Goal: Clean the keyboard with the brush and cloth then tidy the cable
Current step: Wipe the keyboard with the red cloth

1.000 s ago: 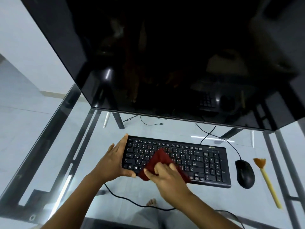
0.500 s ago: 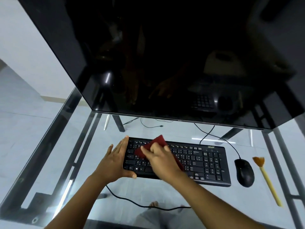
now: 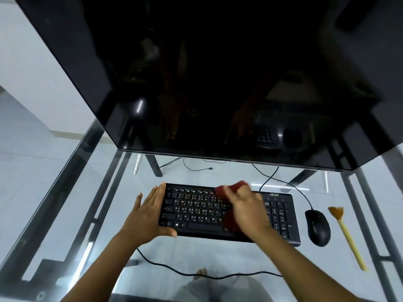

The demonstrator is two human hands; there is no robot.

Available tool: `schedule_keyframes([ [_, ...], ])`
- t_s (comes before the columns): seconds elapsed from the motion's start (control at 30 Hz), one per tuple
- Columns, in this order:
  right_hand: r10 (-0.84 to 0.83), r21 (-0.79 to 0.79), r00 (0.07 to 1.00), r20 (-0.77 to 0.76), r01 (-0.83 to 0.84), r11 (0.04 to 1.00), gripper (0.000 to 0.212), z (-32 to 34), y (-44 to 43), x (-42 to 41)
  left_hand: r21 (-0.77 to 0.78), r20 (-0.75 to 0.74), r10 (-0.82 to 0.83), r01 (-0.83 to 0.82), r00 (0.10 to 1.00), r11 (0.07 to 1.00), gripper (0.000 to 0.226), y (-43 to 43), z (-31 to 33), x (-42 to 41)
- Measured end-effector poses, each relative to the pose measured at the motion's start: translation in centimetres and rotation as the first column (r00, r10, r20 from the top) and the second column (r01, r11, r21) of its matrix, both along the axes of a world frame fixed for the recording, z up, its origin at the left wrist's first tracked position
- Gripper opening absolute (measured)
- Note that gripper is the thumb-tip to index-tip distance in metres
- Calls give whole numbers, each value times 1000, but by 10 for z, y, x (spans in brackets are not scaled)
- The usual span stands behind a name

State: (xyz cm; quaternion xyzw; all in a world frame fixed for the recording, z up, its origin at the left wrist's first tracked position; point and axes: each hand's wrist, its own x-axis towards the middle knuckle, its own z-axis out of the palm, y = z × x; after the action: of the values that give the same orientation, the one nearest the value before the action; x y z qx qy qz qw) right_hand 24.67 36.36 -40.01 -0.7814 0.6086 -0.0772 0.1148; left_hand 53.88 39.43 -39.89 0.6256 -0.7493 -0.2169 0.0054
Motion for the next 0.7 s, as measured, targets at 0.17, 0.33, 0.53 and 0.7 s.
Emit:
schedule_keyframes([
  [0.17, -95, 27, 995, -19, 95, 995, 49, 3, 10, -20, -31, -2, -56, 55, 998, 998, 130, -16, 23, -61],
  [0.33, 41, -55, 994, -106, -47, 997, 52, -3, 21, -35, -3, -10, -276, 275, 961, 961, 127, -26, 16, -135],
  [0.53, -314, -9, 923, -221, 321, 947, 51, 14, 14, -65, -34, -18, -367, 366, 930, 930, 130, -25, 3, -177],
  [0.7, -93, -29, 985, -146, 90, 996, 50, 1, 33, -66, -27, 34, -383, 384, 923, 923, 134, -25, -8, -192],
])
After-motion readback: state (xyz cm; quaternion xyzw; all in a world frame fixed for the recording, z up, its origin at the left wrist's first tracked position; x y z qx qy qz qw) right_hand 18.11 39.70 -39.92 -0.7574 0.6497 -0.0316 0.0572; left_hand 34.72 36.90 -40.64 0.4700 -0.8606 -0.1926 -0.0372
